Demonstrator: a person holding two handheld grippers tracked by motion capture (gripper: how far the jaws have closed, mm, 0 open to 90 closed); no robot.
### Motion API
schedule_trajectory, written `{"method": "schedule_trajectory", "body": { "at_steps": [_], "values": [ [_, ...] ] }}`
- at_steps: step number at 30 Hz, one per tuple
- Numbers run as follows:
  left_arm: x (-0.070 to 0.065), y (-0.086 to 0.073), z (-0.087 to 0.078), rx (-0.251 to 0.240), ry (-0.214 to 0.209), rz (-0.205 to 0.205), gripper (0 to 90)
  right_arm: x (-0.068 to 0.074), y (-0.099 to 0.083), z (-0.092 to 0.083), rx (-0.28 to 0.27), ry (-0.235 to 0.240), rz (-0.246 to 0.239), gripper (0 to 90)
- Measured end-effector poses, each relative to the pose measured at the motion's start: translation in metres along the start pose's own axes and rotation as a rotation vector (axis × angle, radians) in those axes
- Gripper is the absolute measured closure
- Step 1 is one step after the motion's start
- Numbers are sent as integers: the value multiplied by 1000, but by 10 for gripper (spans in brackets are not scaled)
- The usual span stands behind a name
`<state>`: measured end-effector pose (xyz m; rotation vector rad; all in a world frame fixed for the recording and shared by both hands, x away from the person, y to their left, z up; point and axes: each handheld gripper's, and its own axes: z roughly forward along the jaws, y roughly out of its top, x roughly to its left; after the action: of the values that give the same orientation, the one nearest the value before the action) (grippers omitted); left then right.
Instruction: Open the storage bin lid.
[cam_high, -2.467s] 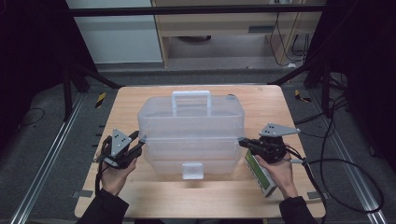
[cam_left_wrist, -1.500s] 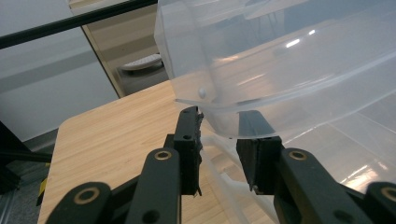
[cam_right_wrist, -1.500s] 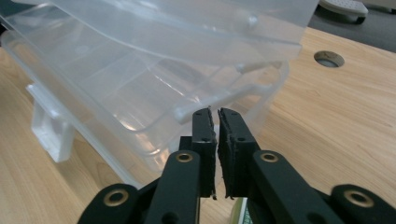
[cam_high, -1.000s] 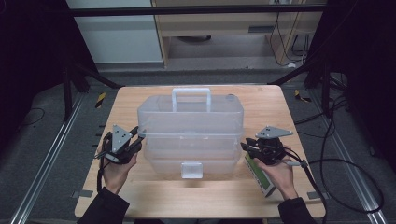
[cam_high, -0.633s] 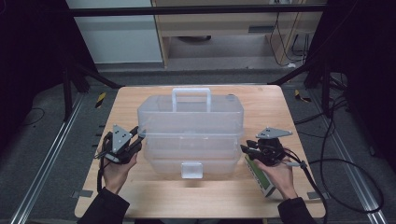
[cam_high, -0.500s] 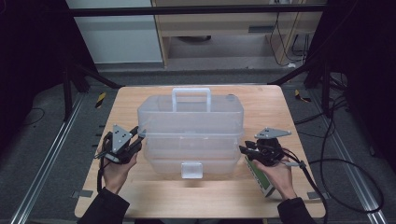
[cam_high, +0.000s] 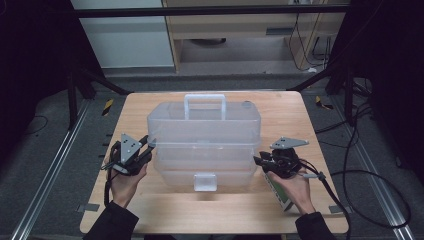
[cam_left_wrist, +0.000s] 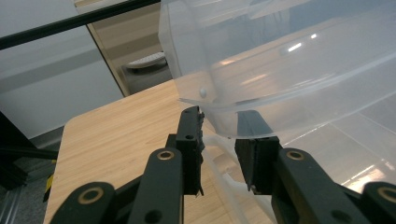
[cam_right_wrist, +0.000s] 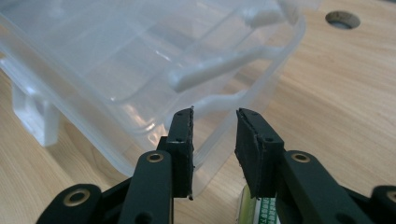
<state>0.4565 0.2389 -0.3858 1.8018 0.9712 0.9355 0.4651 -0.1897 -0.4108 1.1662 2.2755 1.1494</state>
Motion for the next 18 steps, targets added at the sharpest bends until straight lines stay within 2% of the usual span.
{"method": "schedule_trajectory", "body": {
  "at_steps": [6, 18],
  "values": [
    [1, 2, 0, 0, 6, 1, 712, 0, 0, 2, 5, 10, 40, 704],
    [3, 7, 2, -10, 10, -4, 719, 1, 0, 3, 11, 16, 43, 754]
  ]
}}
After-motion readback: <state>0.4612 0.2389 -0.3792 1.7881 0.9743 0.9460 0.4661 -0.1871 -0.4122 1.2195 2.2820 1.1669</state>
